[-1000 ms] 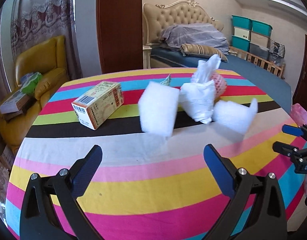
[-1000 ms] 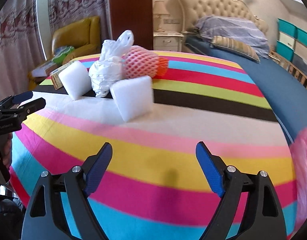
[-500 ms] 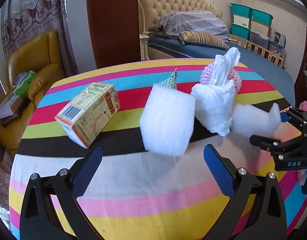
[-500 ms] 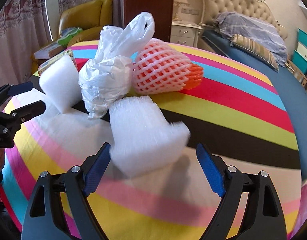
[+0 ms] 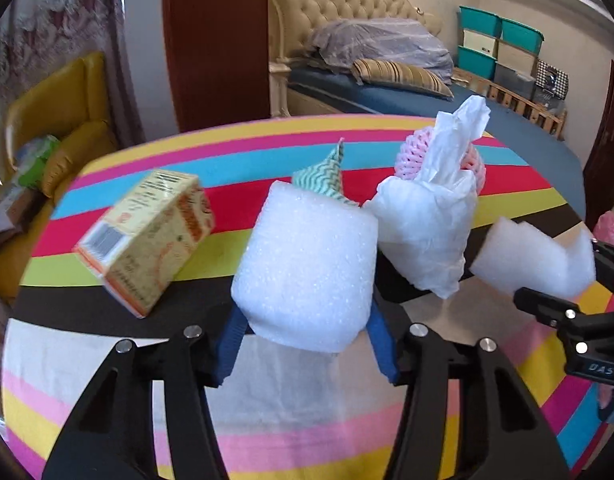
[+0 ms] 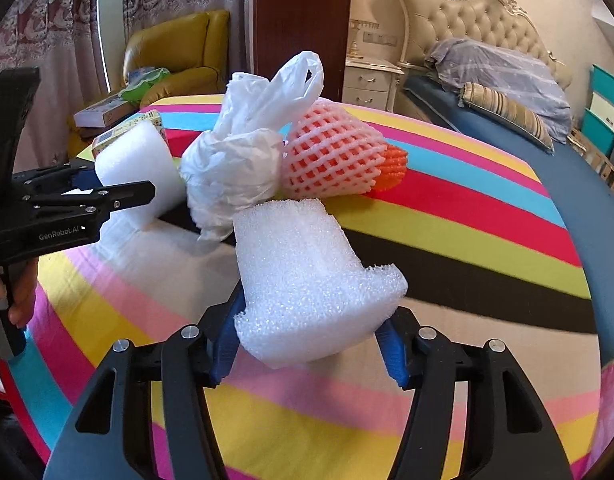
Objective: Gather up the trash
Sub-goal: 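Grasp a white foam block with the right tool while the left tool grasps another foam block, then carry both white foam blocks to the pink wastebasket and release them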
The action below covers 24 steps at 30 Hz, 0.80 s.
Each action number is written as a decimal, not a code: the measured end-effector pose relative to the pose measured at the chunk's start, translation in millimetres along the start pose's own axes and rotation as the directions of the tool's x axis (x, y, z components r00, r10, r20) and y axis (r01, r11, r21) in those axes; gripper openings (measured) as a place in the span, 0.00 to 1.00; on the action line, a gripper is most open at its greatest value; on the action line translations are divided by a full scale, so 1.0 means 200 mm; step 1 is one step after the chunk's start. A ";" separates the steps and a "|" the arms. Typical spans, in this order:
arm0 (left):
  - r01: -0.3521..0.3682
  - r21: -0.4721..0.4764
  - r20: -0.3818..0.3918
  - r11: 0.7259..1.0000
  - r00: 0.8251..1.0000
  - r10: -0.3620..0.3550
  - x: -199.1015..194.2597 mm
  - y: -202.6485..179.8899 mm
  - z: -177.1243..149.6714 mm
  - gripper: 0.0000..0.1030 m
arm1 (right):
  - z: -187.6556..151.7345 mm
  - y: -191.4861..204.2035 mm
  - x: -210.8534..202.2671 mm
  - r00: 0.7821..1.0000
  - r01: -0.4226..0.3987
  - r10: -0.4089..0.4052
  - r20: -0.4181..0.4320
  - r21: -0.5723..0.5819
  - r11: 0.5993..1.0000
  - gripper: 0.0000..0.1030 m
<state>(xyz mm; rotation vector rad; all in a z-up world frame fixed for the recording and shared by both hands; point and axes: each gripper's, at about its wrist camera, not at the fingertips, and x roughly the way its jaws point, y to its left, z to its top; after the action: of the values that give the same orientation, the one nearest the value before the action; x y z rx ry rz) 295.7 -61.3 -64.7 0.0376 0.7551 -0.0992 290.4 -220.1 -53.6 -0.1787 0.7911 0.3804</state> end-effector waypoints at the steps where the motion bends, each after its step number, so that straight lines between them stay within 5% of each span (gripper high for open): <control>1: 0.001 -0.010 0.005 1.000 1.000 -0.001 -0.02 0.00 -0.02 0.51 | -0.01 0.01 -0.01 1.000 -0.005 0.005 0.000 0.008 1.000 0.55; 24: 0.028 0.018 0.168 0.999 0.985 -0.031 -0.52 -0.21 -0.44 0.52 | -0.27 0.09 -0.37 0.993 -0.022 0.009 0.115 0.113 0.993 0.55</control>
<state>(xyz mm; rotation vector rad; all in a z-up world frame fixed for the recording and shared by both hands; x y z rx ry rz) 156.5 -88.1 -58.4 0.0327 0.5857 -0.1349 200.7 -239.8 -38.7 -0.0431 0.6994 0.3560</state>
